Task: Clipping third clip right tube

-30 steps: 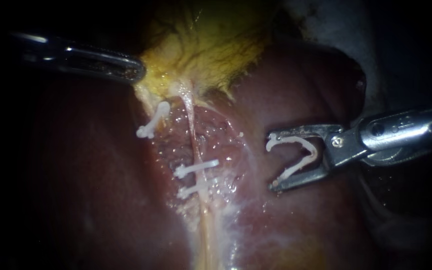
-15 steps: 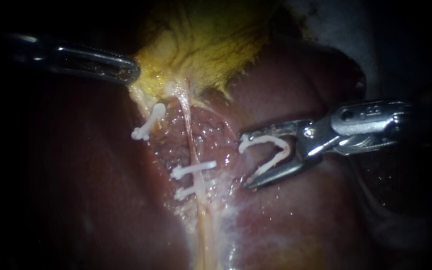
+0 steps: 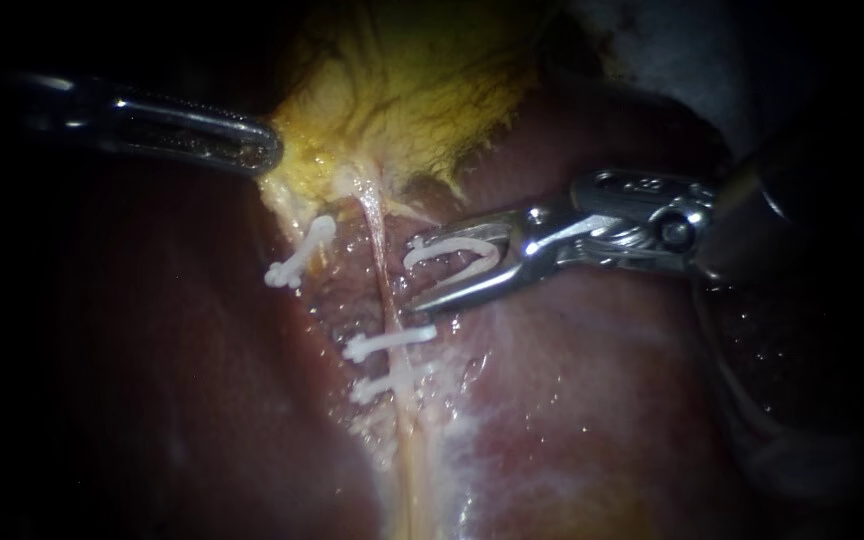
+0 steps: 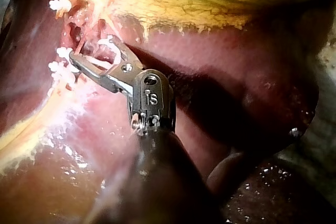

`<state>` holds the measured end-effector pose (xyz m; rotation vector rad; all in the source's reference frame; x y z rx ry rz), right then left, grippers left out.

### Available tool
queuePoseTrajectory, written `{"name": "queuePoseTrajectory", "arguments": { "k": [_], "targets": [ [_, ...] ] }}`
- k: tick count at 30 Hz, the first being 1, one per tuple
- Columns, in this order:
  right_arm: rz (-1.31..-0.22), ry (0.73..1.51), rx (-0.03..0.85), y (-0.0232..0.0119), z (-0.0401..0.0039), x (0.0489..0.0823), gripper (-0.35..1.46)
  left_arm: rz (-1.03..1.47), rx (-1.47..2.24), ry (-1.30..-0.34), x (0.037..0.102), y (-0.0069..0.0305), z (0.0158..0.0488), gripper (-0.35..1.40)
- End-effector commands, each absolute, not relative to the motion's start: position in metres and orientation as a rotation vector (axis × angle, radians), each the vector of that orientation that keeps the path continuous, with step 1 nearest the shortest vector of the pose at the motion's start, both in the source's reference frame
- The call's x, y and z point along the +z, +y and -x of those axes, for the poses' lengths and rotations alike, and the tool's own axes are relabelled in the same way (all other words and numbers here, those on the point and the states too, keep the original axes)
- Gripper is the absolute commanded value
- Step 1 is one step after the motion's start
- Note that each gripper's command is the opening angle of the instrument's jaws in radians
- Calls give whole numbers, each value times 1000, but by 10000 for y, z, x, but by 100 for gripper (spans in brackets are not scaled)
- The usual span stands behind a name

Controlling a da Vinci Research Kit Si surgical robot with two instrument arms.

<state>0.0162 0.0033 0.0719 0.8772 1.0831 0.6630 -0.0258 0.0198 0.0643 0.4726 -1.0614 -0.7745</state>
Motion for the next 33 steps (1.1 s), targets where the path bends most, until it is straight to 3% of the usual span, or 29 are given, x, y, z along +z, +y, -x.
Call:
{"name": "queuePoseTrajectory", "arguments": {
  "k": [1, 9, 17, 22, 33],
  "targets": [
    [-887, 1087, 676, 32, -164, 722, 54, -473, -774, -1061, 642, 198, 258, -35],
    [-1031, 1200, 784, 29, -187, 739, 54, -472, -769, -1062, 641, 197, 259, -35],
    [-1177, 1275, 768, 27, -203, 737, 54, -472, -769, -1062, 641, 197, 259, -35],
    [-1221, 1313, 745, 23, -208, 729, 53, -472, -768, -1063, 642, 197, 259, -35],
    [-1199, 1335, 806, 26, -218, 697, 52, -473, -767, -1063, 644, 199, 258, -35]
  ]
}}
